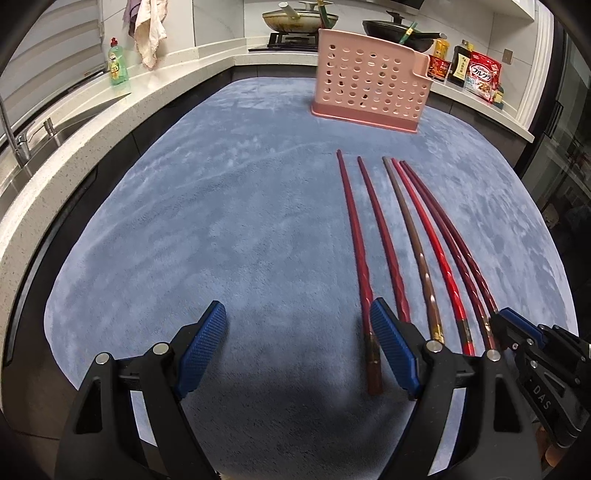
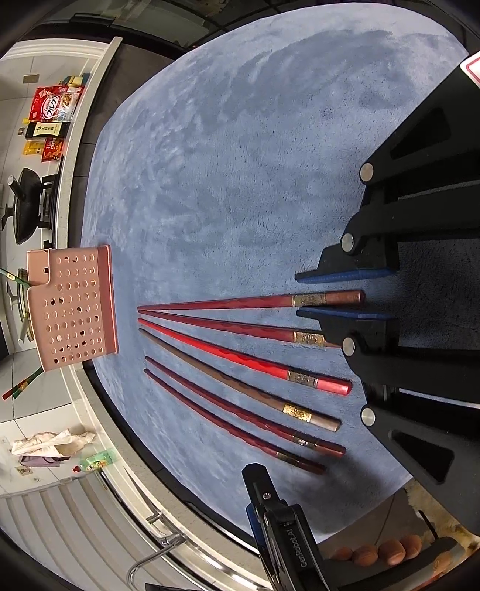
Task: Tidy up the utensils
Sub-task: 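Grasp a dark red chopstick with the right tool while the left tool grasps a red chopstick, then lift the dark red chopstick with the right tool while the left tool lifts its red chopstick toward the holder, then lower both held chopsticks into the pink holder with both tools, then open both tools to release the chopsticks into the holder, then move both open tools back down to the chopsticks on the rug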
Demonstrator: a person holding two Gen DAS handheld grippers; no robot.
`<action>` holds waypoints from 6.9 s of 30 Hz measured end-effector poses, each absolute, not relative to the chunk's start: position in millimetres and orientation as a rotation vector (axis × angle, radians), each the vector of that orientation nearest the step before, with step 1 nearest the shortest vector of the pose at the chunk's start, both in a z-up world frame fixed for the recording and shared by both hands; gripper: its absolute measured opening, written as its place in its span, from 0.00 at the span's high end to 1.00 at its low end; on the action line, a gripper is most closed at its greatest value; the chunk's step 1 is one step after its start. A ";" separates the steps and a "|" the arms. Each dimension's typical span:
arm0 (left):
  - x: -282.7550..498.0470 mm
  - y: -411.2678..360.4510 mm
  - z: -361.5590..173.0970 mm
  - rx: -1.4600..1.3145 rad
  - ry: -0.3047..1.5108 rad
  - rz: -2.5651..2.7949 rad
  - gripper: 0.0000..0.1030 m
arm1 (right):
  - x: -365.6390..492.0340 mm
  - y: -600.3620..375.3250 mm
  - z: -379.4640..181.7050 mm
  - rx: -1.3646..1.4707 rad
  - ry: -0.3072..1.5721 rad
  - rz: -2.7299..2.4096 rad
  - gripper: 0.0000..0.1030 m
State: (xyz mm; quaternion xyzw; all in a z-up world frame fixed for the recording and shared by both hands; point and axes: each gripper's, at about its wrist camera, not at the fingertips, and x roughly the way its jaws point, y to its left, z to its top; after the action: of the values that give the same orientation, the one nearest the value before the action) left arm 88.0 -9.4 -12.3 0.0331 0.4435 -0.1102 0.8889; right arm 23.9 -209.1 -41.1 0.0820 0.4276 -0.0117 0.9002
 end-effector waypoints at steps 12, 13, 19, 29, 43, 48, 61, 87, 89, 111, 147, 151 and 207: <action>74.9 -20.3 -24.0 0.096 0.966 -0.271 0.26 | 21.1 -212.0 -42.6 0.188 0.886 -0.024 0.92; 74.8 -20.1 -25.1 0.095 0.970 -0.271 0.26 | 21.0 -212.3 -42.7 0.190 0.887 -0.024 0.92; 72.9 -21.5 -29.3 0.106 0.966 -0.261 0.29 | 20.3 -212.4 -42.7 0.198 0.885 -0.024 0.92; 71.3 -23.3 -27.3 0.124 0.962 -0.283 0.64 | 20.3 -213.3 -43.0 0.198 0.886 -0.023 0.92; 76.7 -19.3 -23.0 0.071 1.010 -0.321 0.91 | 16.7 -212.5 -36.7 0.195 0.877 -0.019 0.93; 77.4 -15.1 -13.1 0.046 1.023 -0.342 0.92 | 13.0 -219.7 -20.3 0.255 0.846 -0.009 0.93; 84.6 -2.8 68.3 -0.032 0.896 -0.386 0.93 | 20.4 -246.1 65.3 0.294 0.666 -0.009 0.93; 194.1 -49.3 238.9 0.013 0.539 -0.404 0.93 | 112.1 -290.1 205.5 0.292 0.363 0.014 0.93; 203.1 -54.7 253.6 0.005 0.505 -0.408 0.93 | 125.2 -290.6 219.3 0.285 0.329 0.019 0.93; 328.0 -91.4 281.3 -0.050 0.358 -0.336 0.93 | 277.6 -295.8 246.9 0.304 0.210 0.003 0.93; 276.8 -72.6 220.2 0.062 0.493 -0.249 0.53 | 212.3 -265.9 213.1 0.205 0.338 0.047 0.59; 255.3 -60.6 201.4 0.065 0.540 -0.251 0.53 | 182.1 -258.0 198.4 0.172 0.381 0.044 0.59; 85.1 -19.0 -13.8 0.106 0.959 -0.249 0.38 | 23.6 -193.8 -39.9 0.178 0.871 0.007 0.85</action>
State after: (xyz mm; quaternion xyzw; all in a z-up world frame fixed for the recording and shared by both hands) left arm 85.1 -19.0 -13.8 0.0509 0.4601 -0.1195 0.8783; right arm 23.6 -193.8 -39.9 0.0860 0.4211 0.0033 0.9029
